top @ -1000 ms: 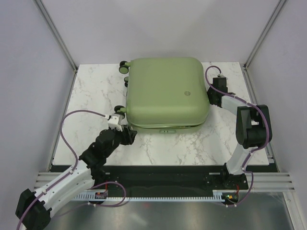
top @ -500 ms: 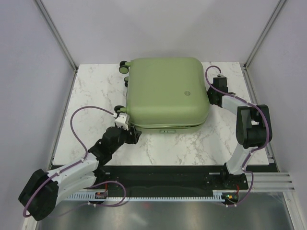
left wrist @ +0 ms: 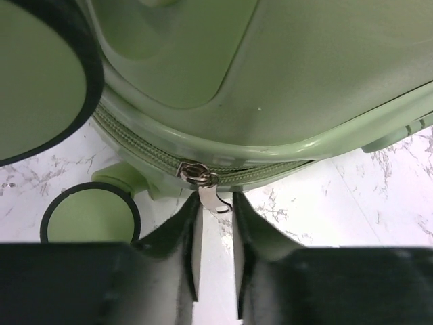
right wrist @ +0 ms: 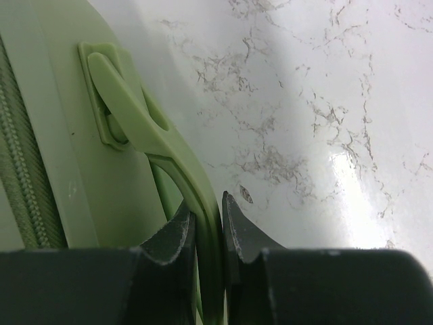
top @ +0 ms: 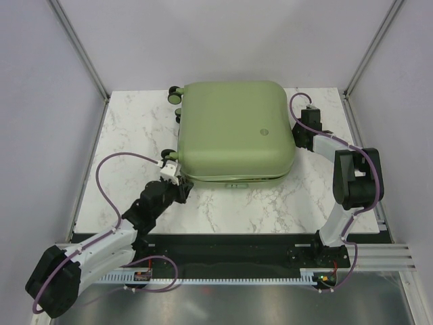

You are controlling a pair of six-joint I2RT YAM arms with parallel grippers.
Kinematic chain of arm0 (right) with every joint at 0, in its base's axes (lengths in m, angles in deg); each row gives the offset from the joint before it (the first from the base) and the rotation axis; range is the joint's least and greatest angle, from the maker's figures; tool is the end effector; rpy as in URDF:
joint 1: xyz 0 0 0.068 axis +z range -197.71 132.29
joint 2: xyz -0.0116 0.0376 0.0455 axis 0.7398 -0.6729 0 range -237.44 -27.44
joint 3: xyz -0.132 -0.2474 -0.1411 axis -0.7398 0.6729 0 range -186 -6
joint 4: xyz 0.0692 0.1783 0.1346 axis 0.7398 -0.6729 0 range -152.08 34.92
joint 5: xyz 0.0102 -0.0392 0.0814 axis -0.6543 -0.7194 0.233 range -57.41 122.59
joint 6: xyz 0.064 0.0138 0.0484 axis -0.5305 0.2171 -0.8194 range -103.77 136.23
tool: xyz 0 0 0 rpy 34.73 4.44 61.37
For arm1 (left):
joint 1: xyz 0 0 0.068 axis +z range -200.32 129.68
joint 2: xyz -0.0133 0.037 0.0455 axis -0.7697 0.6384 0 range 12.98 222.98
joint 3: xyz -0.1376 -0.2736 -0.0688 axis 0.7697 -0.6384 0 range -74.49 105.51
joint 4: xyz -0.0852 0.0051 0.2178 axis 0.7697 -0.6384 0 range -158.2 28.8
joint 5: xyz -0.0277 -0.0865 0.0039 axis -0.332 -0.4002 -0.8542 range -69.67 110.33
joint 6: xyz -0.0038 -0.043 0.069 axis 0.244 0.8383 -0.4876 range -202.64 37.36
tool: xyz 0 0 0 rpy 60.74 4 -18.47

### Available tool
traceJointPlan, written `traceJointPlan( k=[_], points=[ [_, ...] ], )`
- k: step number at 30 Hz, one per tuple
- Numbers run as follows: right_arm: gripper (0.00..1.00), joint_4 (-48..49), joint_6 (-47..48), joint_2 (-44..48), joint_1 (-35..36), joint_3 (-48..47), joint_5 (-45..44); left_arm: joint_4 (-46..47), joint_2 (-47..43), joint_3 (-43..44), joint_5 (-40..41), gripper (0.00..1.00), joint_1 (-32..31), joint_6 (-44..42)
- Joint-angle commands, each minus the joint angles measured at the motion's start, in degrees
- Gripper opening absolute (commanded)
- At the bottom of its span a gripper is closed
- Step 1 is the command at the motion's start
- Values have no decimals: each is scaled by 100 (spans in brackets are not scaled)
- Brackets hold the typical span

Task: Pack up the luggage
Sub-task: Zip the luggage at the center of the board.

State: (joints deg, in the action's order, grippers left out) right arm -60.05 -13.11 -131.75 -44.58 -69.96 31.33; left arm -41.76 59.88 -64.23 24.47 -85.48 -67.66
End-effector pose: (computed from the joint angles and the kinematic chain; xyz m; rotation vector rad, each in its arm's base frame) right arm 0.3999 0.0202 0.2138 0.5489 2.3111 0.2479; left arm 0.1316 -0.0864 0.2141 0.2834 1.8838 -0.5325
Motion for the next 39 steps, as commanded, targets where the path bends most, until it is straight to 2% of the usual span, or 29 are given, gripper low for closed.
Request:
traceJointPlan(
  k=[1, 5, 14, 21, 25, 31, 35, 39],
  points=[
    [0, -57, -388, -309, -24, -90, -287, 736, 74, 72, -27, 19, 79, -364],
    [0, -39, -370, -362, -32, -116, -279, 772, 153, 160, -159, 3, 79, -496],
    [0, -30, -432, -423, -24, -108, -314, 184, 13, 599, -1187, 2, 36, -505],
    [0, -4, -616, -406, -24, 24, -436, -1160, -522, 1004, -1442, 2, -289, -418],
    [0, 102, -766, -257, -6, 217, -638, -1513, -532, 1144, -1364, 2, -728, -347],
    [0, 119, -880, -203, 73, 367, -911, -1566, -252, 1426, -1258, 2, -1395, -382],
    [0, 128, -950, -221, 143, 429, -955, -1523, 134, 1645, -925, 2, -2003, -365],
    [0, 137, -1003, -195, 231, 473, -1061, -1496, 469, 1987, -126, 2, -2662, -163]
  ],
)
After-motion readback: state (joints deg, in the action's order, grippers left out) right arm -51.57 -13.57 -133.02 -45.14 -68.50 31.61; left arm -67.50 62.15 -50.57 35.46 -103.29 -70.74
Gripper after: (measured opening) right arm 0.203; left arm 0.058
